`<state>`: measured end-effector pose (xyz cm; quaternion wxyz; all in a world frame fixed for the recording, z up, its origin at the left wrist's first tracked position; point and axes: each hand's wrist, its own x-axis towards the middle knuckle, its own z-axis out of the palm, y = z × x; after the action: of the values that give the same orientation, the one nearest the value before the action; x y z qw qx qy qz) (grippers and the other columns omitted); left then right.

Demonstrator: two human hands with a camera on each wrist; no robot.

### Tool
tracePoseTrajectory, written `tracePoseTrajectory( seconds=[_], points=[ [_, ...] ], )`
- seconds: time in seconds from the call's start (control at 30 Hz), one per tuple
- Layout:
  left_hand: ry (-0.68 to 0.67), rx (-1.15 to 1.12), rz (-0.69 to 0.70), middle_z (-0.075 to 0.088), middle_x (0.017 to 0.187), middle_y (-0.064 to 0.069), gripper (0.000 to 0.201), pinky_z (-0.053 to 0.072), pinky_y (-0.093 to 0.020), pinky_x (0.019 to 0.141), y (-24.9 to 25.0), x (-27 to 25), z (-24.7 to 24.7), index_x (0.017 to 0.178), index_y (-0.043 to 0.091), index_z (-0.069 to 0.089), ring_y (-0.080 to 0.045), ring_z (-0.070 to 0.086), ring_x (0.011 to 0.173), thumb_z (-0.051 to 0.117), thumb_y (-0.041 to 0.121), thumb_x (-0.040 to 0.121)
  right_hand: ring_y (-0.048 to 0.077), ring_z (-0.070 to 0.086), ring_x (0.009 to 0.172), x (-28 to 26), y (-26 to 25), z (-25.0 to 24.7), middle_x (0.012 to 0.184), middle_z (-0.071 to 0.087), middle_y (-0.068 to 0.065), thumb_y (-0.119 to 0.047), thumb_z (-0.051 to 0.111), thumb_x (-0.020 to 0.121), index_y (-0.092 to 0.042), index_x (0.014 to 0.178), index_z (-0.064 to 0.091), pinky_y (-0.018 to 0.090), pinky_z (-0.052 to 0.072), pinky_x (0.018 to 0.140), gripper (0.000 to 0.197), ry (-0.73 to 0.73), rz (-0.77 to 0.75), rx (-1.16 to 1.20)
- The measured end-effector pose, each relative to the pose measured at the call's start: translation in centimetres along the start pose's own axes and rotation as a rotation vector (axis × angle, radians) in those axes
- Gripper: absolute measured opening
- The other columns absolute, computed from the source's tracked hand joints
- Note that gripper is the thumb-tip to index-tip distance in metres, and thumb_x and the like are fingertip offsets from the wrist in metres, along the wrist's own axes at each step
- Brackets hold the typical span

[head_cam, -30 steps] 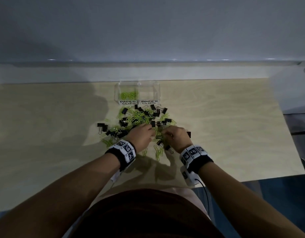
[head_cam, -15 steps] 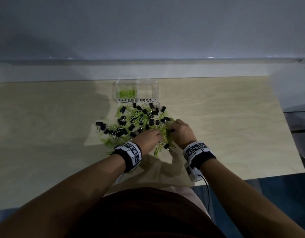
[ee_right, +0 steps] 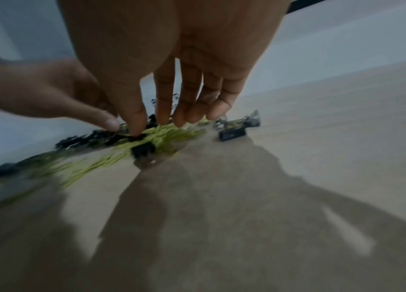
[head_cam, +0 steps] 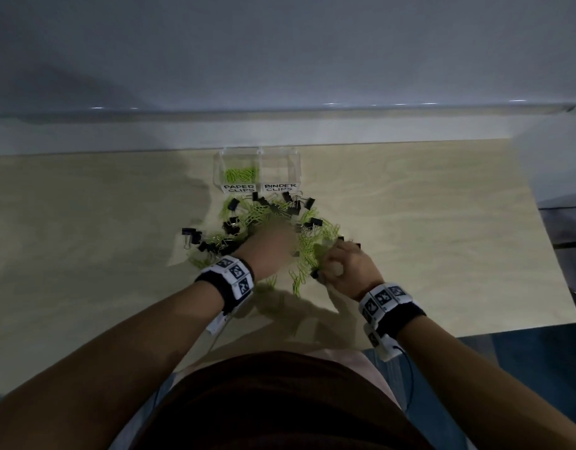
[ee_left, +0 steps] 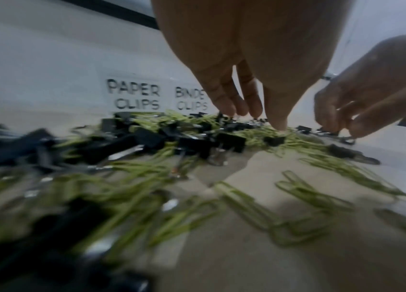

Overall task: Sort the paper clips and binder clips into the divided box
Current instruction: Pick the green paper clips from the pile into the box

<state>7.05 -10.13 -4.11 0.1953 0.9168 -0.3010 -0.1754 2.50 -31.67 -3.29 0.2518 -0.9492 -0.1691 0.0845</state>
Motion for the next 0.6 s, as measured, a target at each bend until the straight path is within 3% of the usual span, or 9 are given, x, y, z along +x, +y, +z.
tracePoseTrajectory(
  seconds=[0.1, 0.17, 0.23, 0.3, 0.37, 0.5, 0.6],
  points=[
    [-0.101, 0.012, -0.025, 0.049, 0.121, 0.000, 0.033, 0.047, -0.032, 0.091, 1.5, 1.0, 1.0, 0.125, 0.016, 0.054, -0.016, 0.048, 0.106, 0.055, 0.022, 0.092, 0.026, 0.057, 0.077, -0.2, -0.6, 1.6, 0.086, 0.061, 0.008, -0.019, 0.076, 0.069, -0.009, 0.084, 0.066, 0.034, 0.052, 0.063, 0.021, -0.120, 0.069, 0.053],
    [-0.090, -0.002, -0.091, 0.049, 0.119, -0.001, 0.031, 0.048, -0.030, 0.086, 1.8, 1.4, 1.3, 0.120, 0.015, 0.057, -0.016, 0.052, 0.098, 0.059, 0.021, 0.090, 0.028, 0.057, 0.077, -0.2, -0.8, 2.3, 0.086, 0.060, 0.009, -0.012, 0.073, 0.068, -0.009, 0.083, 0.065, 0.035, 0.053, 0.062, 0.018, -0.132, 0.090, 0.062],
    [-0.065, -0.035, -0.132, 0.051, 0.119, -0.001, 0.026, 0.049, -0.029, 0.085, 1.7, 1.5, 1.4, 0.114, 0.014, 0.060, -0.015, 0.055, 0.094, 0.060, 0.021, 0.089, 0.029, 0.058, 0.075, -0.1, -1.2, 2.5, 0.085, 0.061, 0.010, -0.004, 0.069, 0.067, -0.007, 0.082, 0.066, 0.030, 0.051, 0.062, 0.016, -0.116, 0.101, 0.089],
    [-0.045, -0.089, -0.144, 0.050, 0.118, 0.000, 0.023, 0.049, -0.028, 0.086, 1.4, 1.4, 1.3, 0.110, 0.013, 0.061, -0.014, 0.056, 0.093, 0.060, 0.022, 0.089, 0.026, 0.058, 0.076, -0.1, -1.3, 2.2, 0.087, 0.062, 0.009, -0.005, 0.065, 0.070, -0.008, 0.084, 0.066, 0.027, 0.047, 0.064, 0.014, -0.109, 0.089, 0.105],
    [-0.024, -0.158, -0.140, 0.050, 0.114, 0.000, 0.020, 0.050, -0.025, 0.079, 1.1, 1.0, 0.9, 0.106, 0.012, 0.061, -0.011, 0.055, 0.084, 0.058, 0.024, 0.090, 0.022, 0.058, 0.075, -0.1, -1.0, 1.7, 0.088, 0.063, 0.007, -0.010, 0.061, 0.074, -0.009, 0.086, 0.066, 0.026, 0.047, 0.066, 0.013, -0.124, 0.082, 0.139],
    [0.121, -0.229, -0.157, 0.047, 0.106, 0.004, 0.016, 0.051, -0.023, 0.078, -0.4, -0.7, 0.1, 0.097, 0.013, 0.061, -0.011, 0.056, 0.084, 0.053, 0.027, 0.092, 0.017, 0.056, 0.067, 0.4, 0.7, 0.1, 0.080, 0.067, 0.005, -0.009, 0.054, 0.073, -0.011, 0.078, 0.066, 0.026, 0.050, 0.066, 0.014, -0.001, 0.198, 0.211],
    [0.186, -0.149, -0.188, 0.046, 0.103, 0.000, 0.015, 0.047, -0.024, 0.080, -2.2, -1.8, -0.2, 0.093, 0.010, 0.061, -0.012, 0.048, 0.090, 0.053, 0.023, 0.092, 0.025, 0.058, 0.065, 1.3, 3.0, -1.2, 0.074, 0.065, 0.009, -0.002, 0.054, 0.073, -0.008, 0.074, 0.065, 0.038, 0.053, 0.063, 0.013, 0.080, 0.314, 0.152]
  ],
)
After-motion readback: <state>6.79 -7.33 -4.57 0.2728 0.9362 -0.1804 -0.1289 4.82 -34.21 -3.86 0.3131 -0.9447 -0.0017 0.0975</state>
